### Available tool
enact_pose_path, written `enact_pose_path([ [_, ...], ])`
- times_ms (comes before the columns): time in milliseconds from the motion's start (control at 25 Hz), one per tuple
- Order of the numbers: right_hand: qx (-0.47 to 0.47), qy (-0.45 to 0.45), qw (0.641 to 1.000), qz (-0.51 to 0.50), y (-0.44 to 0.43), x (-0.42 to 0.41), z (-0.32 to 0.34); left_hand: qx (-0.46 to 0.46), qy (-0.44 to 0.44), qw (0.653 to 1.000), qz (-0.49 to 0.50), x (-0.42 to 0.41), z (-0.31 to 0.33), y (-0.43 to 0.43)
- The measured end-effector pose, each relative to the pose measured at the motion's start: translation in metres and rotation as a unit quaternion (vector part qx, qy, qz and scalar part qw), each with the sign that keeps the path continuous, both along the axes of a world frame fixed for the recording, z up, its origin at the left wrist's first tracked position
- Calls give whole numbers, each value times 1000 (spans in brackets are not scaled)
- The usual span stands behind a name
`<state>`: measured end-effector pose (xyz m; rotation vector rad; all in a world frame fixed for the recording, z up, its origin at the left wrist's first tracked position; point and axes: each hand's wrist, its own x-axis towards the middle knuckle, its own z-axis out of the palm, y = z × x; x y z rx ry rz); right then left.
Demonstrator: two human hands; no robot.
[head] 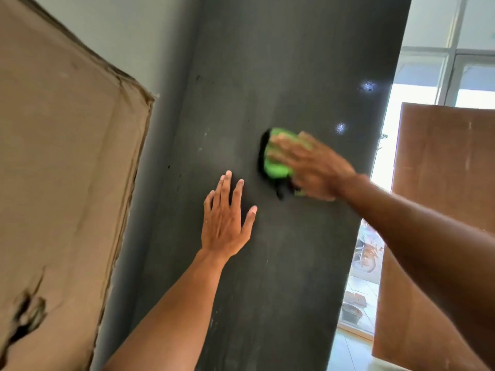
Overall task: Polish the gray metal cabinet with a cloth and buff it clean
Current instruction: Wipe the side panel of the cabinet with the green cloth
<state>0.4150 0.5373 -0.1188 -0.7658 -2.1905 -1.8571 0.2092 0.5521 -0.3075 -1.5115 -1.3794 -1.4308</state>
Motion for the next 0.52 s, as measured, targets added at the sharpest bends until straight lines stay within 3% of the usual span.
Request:
enact_pose_path([
  [80,9,153,988,-1,-7,5,33,2,-15,1000,-7,-2,6,-1],
  [160,16,213,977,-1,-9,-3,15,2,-36,999,-12,-1,4,0],
  [240,0,145,989,2,-8,-6,-36,-1,-50,999,-7,3,-3,0],
  [320,-39,5,999,-3,-11,6,-78,-6,-55,998,-4,8,-7,-1],
  [400,-63,-99,993,-21,-14,18,-72,-6,-53,999,-8,11,-6,-3],
  [440,-55,-98,994,-14,-11,19,-54,-2,-53,999,-9,10,-2,-2],
  [520,-26,52,998,13,-6,6,-9,3,-59,998,-16,4,6,-1],
])
